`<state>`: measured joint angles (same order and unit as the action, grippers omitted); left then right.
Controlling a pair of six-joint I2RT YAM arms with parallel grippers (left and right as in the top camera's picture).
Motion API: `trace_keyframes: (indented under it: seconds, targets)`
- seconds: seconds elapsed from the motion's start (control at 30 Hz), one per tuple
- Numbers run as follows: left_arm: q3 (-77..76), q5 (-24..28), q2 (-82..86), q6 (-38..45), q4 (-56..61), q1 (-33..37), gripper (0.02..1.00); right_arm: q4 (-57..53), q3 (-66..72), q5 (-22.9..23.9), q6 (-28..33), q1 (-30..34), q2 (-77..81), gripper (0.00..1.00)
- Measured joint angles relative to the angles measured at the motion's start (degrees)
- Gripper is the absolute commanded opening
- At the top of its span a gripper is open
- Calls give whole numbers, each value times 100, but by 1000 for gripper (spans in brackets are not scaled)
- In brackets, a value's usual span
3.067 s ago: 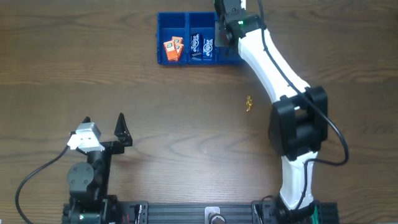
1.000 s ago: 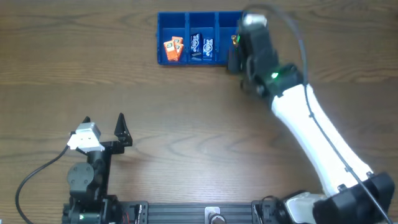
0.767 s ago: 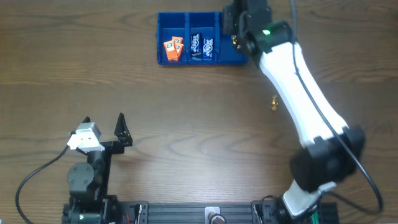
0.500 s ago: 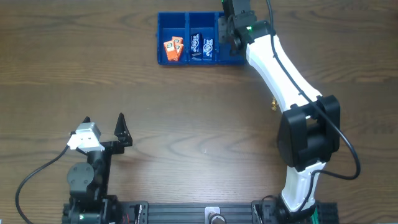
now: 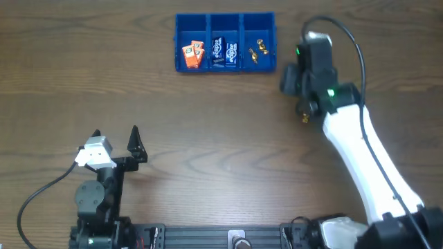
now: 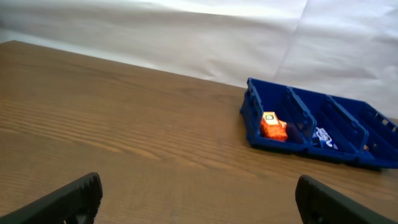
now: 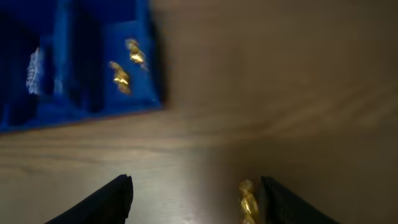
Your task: Sort Candies Into Trays
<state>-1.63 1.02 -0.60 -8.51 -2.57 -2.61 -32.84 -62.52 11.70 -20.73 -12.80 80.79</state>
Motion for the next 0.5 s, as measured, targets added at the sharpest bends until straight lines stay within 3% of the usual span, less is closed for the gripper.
trace_keyframes:
  seconds: [0.17,0.5]
  targets:
    - [0,0,2,0,0,0,998,240,1685,-350,-358,90,-111,680]
    - [0,2,2,0,0,0,998,1115,1770,-457,-581,741,841,682]
